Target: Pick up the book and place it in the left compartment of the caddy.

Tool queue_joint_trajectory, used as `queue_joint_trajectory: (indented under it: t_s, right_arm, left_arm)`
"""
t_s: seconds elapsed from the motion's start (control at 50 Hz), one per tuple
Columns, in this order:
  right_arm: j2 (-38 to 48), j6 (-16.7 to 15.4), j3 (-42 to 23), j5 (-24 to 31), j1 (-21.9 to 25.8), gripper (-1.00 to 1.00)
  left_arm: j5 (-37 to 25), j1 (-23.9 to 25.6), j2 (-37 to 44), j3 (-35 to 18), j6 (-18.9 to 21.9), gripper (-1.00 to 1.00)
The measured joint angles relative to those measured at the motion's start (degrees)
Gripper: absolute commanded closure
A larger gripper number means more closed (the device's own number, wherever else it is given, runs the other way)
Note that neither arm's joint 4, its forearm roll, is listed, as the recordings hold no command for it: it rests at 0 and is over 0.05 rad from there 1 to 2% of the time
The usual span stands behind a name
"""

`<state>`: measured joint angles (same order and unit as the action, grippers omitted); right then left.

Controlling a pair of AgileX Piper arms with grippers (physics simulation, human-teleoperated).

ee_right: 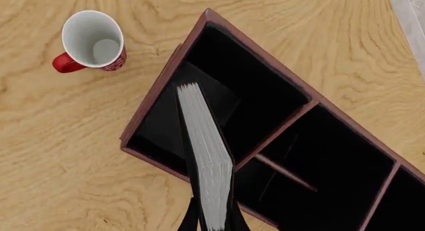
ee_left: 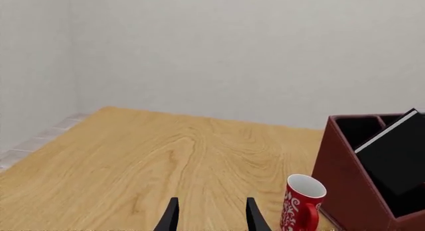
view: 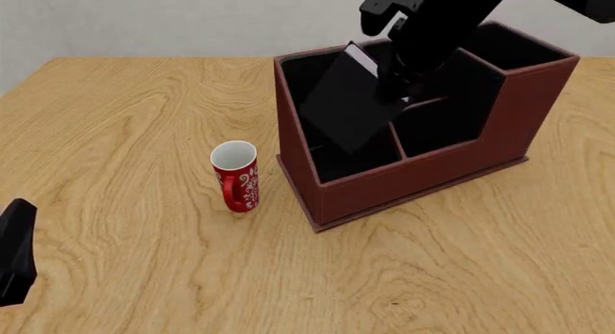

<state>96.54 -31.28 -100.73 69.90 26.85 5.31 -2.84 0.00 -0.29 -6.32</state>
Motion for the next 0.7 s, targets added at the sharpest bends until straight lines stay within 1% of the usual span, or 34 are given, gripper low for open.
queue_joint_trajectory:
  t_s: [0.7]
  right_arm:
    - [4.15, 0.73, -1.25, 0.0, -0.39, 1.0]
  left_arm:
    - [-0.62, -0.2, 0.0, 0.27, -0.15, -1.0]
